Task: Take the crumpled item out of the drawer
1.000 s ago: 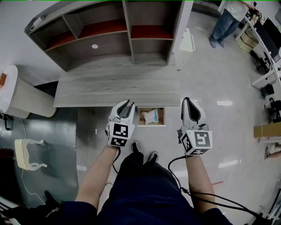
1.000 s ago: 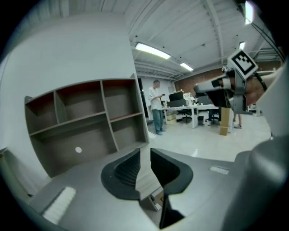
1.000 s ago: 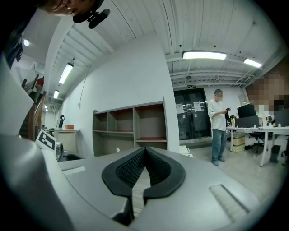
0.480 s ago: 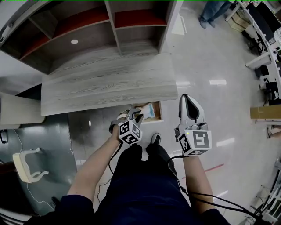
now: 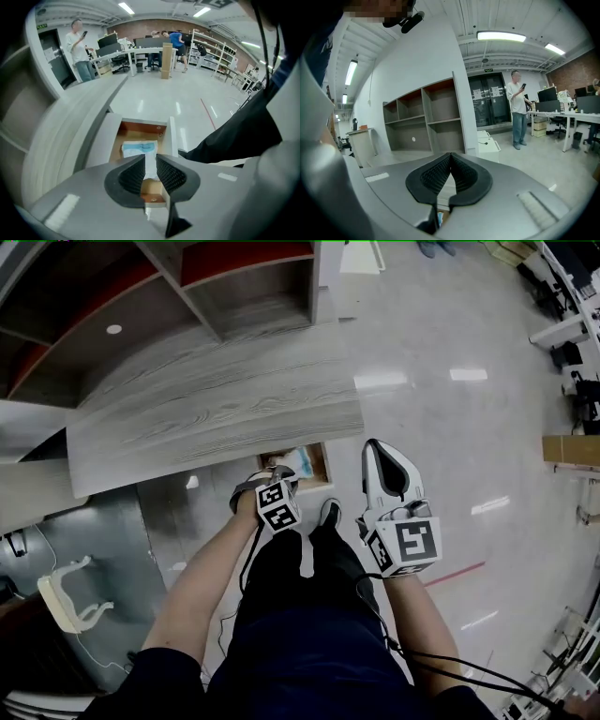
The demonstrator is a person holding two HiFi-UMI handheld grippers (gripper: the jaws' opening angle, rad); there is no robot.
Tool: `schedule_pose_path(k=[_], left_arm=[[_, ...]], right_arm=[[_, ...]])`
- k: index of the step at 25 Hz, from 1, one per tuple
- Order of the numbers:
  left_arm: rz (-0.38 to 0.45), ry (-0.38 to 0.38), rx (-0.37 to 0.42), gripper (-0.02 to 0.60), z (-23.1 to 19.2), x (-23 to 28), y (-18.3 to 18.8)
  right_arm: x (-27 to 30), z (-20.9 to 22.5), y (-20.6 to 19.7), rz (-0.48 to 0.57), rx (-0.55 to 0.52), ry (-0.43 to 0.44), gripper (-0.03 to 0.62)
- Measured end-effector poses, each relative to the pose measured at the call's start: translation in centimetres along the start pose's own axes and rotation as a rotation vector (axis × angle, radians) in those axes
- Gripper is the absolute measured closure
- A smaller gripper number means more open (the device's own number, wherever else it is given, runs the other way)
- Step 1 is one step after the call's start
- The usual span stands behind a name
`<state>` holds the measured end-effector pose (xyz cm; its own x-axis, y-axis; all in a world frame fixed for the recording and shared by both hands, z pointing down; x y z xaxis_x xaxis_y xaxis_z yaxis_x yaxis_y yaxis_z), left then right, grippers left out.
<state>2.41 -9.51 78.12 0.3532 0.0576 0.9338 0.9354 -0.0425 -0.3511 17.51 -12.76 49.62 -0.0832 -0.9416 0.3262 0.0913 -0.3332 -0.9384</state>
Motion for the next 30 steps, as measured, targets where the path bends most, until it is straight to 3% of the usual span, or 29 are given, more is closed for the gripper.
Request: schedule_pose_path(k=[10,16,21,24,30], left_arm=[[-0.128,-0.102,0.013,0.506,-0.4,4.9,-0.5],[-0.176,-0.111,0.009,0.506,-0.7,6.7,-1.6],[-0.184,-0.103,0.022,0.511,-0.6,7.1,-1.6],[-0.170,-0.100,0.022,0.571,-0.4,6.9,-1.7],[-0.127,-0.083,0.030,0.577,-0.2,5.5,-1.4]], right_arm=[[-0.9,4.1,-3.8,-0.070,0.076,-0.069,0.588],[-1.3,4.6,-5.1,-0.087,0.105,-0.090,0.588],[-1.6,5.0,-5.6,-0.092,0.114,-0.107,0.588],[-1.7,4.6,-5.5,-0.088,0.110,-0.106,0.588],[-1.6,3.5,-5.1,-0.083,0.098,-0.090,0.588]])
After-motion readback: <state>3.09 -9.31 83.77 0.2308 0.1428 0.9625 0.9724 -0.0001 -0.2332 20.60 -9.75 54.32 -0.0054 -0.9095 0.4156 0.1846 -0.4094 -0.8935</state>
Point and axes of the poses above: the fingertips, and each gripper's own axes: x forward along the fingers, z to its right, y out of its top, the point moved 3 cm from there along -x, backward along the fingers, and after that the axes turned 8 degrees about -y, right-handed, at the moved point
